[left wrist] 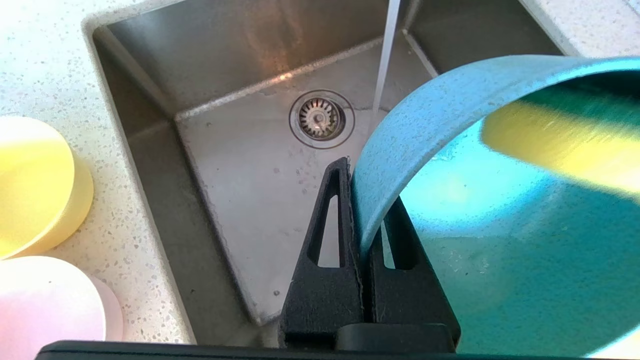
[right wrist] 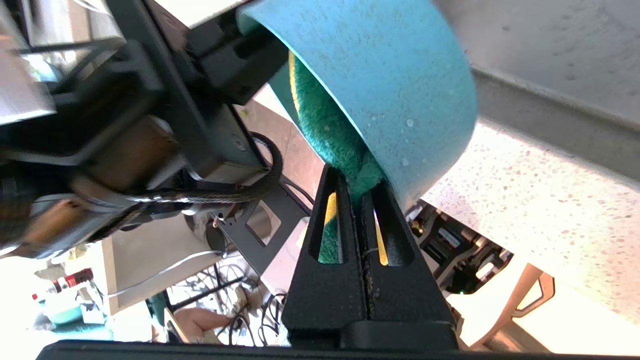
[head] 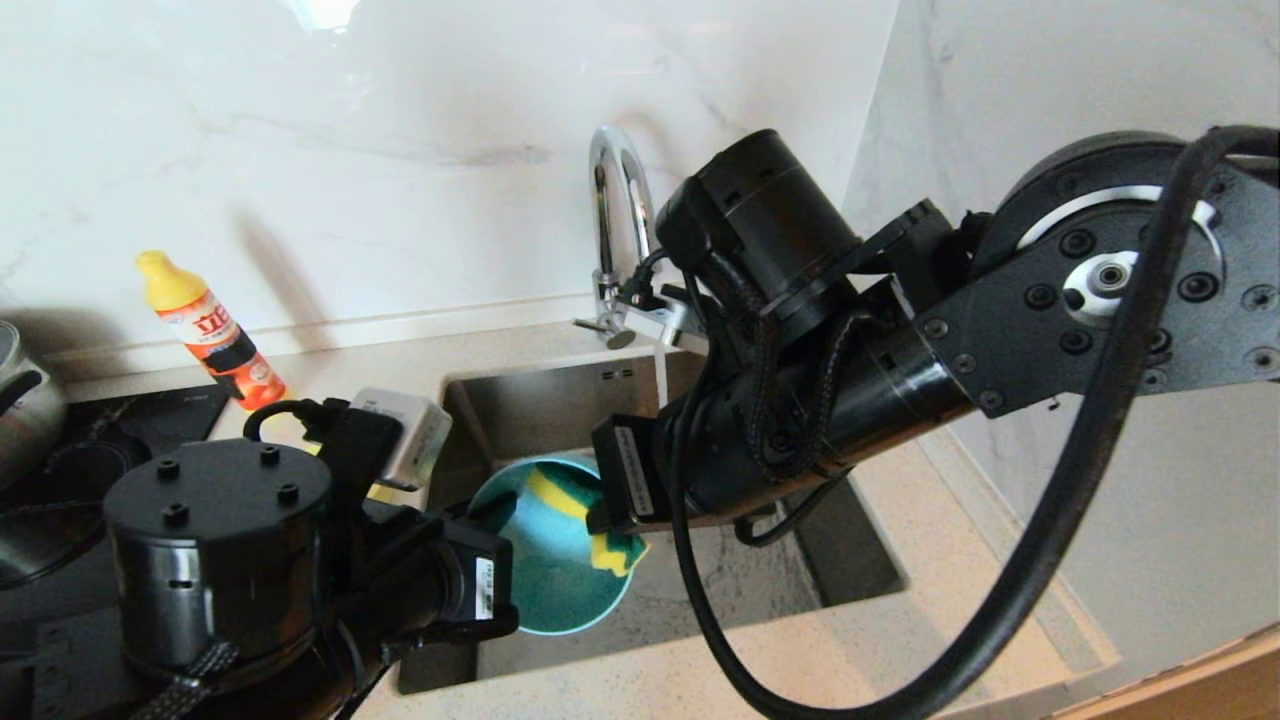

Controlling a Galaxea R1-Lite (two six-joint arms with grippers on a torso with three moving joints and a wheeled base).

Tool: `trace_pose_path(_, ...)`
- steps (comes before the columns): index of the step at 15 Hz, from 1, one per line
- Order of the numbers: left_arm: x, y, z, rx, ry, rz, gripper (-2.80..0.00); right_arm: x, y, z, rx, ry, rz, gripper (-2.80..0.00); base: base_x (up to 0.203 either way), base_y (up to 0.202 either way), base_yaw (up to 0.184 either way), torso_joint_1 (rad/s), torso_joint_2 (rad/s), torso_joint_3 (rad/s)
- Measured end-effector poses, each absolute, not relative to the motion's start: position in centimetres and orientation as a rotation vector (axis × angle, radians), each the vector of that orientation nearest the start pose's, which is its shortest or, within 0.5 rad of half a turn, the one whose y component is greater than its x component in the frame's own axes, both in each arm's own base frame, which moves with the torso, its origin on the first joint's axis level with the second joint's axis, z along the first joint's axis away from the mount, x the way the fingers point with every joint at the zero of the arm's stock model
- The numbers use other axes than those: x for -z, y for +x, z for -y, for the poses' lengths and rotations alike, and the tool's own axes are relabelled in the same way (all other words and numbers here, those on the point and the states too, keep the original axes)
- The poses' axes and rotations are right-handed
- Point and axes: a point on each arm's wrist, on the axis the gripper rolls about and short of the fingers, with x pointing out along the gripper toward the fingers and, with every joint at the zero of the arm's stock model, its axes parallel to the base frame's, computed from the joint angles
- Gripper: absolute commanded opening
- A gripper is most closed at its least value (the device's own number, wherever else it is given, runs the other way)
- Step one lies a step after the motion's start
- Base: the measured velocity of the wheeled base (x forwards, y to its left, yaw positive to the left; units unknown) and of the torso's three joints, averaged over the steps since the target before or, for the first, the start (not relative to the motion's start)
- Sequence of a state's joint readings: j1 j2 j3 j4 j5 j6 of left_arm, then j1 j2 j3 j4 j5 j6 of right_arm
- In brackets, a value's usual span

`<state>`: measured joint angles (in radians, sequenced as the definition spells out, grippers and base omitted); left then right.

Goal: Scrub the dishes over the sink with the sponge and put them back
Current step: Wipe the bowl

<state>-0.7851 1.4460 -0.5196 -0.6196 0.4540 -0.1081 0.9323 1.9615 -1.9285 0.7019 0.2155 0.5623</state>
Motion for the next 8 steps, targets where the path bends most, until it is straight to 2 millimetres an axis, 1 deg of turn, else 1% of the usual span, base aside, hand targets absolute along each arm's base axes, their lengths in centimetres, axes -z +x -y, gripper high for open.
trace_pose_path(3,-17.2,16.5,15.1,0.315,0.074,-0.270,-2.80,-28.2,20.9,-29.7,-0.860,0.204,-0.995,-2.80,0.000,0.000,0.000,0.000,0.00,0.000)
trace_pose_path(8,-17.9,16.9,15.0,0.299,0.058,-0.248,-2.80,-26.4,20.6,-29.8,-0.834,0.168,-1.066,-2.80,0.000,0.000,0.000,0.000,0.00,0.000)
